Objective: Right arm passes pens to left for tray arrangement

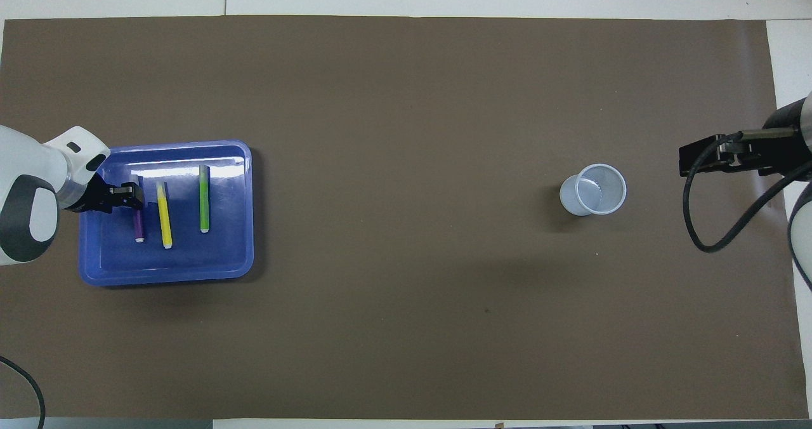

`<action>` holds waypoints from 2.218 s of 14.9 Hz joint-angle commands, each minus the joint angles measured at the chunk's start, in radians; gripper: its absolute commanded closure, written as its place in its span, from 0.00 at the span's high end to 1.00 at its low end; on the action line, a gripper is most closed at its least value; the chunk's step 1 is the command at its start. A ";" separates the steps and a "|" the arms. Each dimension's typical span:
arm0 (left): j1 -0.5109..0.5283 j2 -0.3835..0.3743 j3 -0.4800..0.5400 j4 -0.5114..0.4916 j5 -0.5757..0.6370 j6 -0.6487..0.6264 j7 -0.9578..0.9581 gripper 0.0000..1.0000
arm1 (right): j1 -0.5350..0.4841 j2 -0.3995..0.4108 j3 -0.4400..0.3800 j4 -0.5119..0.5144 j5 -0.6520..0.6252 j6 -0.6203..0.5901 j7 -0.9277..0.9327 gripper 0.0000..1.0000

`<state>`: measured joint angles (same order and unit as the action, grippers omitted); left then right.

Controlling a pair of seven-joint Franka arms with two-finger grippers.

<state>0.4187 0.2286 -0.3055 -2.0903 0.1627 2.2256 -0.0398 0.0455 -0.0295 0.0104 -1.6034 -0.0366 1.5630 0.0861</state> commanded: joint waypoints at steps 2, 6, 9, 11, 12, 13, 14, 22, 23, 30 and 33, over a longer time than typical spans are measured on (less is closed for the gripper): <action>0.009 -0.002 -0.006 -0.005 0.020 0.013 0.001 1.00 | 0.004 0.008 -0.041 0.026 0.063 -0.027 -0.029 1.00; -0.003 -0.003 -0.007 0.033 0.017 -0.023 -0.002 1.00 | 0.004 0.008 -0.046 0.023 0.076 -0.020 -0.023 1.00; -0.029 -0.009 -0.012 0.102 0.012 -0.111 -0.003 1.00 | 0.013 0.006 -0.044 0.023 0.061 -0.021 -0.017 1.00; -0.046 -0.020 -0.015 0.148 0.008 -0.168 -0.005 1.00 | 0.016 0.006 -0.041 0.023 0.055 -0.020 -0.006 1.00; -0.047 -0.029 -0.020 0.177 0.000 -0.205 -0.008 1.00 | 0.016 0.005 -0.040 0.020 0.049 -0.021 -0.005 1.00; -0.057 -0.043 -0.023 0.196 -0.017 -0.236 -0.011 1.00 | 0.016 0.005 -0.038 0.019 0.046 -0.023 -0.003 1.00; -0.058 -0.054 -0.023 0.206 -0.029 -0.253 -0.011 1.00 | 0.016 0.003 -0.037 0.017 0.037 -0.023 -0.003 1.00; -0.165 -0.139 -0.034 0.283 -0.092 -0.466 -0.072 1.00 | 0.013 0.002 -0.033 0.014 0.037 -0.017 -0.012 1.00; -0.231 -0.175 0.024 0.300 -0.132 -0.506 -0.072 1.00 | 0.011 0.002 -0.033 0.014 0.040 -0.017 -0.012 1.00; -0.406 -0.313 0.194 0.461 -0.216 -0.803 -0.061 1.00 | 0.010 0.002 -0.037 0.013 0.040 -0.017 -0.006 1.00; -0.434 -0.311 0.195 0.457 -0.213 -0.794 -0.066 1.00 | 0.008 0.002 -0.037 0.013 0.040 -0.018 -0.005 1.00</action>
<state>0.0153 -0.1099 -0.1298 -1.6528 -0.0459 1.4455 -0.1099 0.0582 -0.0290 -0.0245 -1.5963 0.0071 1.5586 0.0835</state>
